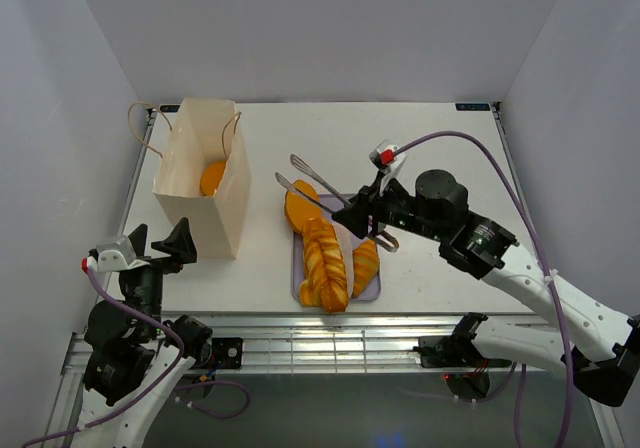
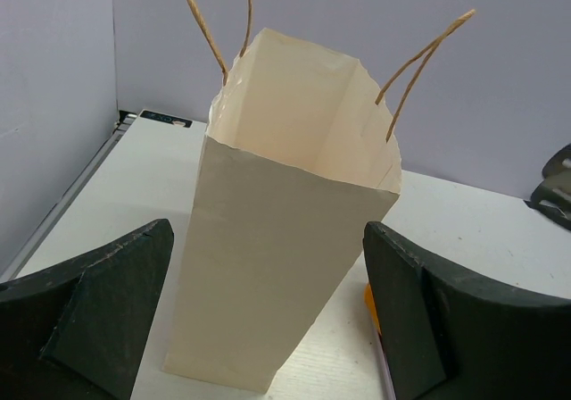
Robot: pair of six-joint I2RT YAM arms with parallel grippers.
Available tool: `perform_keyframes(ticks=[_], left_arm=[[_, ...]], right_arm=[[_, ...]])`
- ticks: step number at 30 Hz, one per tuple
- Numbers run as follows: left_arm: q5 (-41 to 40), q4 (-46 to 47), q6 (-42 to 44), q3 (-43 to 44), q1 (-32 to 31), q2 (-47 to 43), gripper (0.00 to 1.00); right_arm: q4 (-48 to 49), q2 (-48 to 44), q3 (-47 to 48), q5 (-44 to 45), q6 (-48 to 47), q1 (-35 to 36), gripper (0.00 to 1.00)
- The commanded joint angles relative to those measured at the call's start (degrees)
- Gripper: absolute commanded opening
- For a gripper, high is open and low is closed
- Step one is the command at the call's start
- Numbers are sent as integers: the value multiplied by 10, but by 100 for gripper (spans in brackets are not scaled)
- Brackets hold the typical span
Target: Place the fake bread into the paper bag
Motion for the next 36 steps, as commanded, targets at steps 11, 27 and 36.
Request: perform_keyframes(ticks=[11,27,36], left_arm=[[11,8,5,-2,-3,-39,98],[13,8,6,-2,-3,-46,98],[13,8,5,-3,-5,-51,98]], right_arm=[[134,-77,-272,158,99,-183,51],[290,68,-356,200,99,-278,56],[306,155,-328,206,85,-278,58]])
